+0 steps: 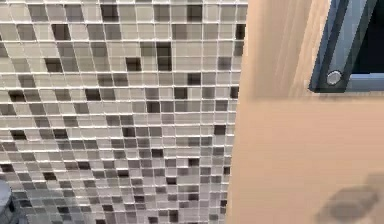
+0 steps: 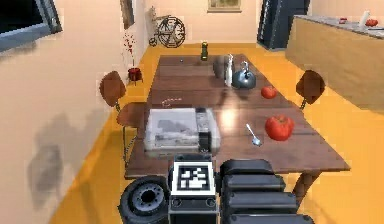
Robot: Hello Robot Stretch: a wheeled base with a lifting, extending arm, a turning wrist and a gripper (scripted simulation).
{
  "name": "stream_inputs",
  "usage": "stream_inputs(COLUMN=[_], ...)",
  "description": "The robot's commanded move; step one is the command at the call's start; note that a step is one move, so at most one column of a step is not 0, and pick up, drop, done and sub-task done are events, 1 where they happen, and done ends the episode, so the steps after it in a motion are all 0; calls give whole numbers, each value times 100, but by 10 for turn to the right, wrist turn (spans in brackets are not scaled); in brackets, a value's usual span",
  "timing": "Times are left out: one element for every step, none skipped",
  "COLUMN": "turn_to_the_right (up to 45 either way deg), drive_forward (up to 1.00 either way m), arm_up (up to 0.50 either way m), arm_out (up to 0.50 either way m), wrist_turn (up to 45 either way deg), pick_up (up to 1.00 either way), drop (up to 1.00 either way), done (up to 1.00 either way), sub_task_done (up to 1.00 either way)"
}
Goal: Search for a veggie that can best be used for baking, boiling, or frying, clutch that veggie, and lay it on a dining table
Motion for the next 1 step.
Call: stream_inputs(turn_to_the_right=[0], drive_forward=[35], arm_up=[0], arm_out=[0], wrist_turn=[0], pick_up=[0], drop=[0], done=[0], sub_task_done=[0])
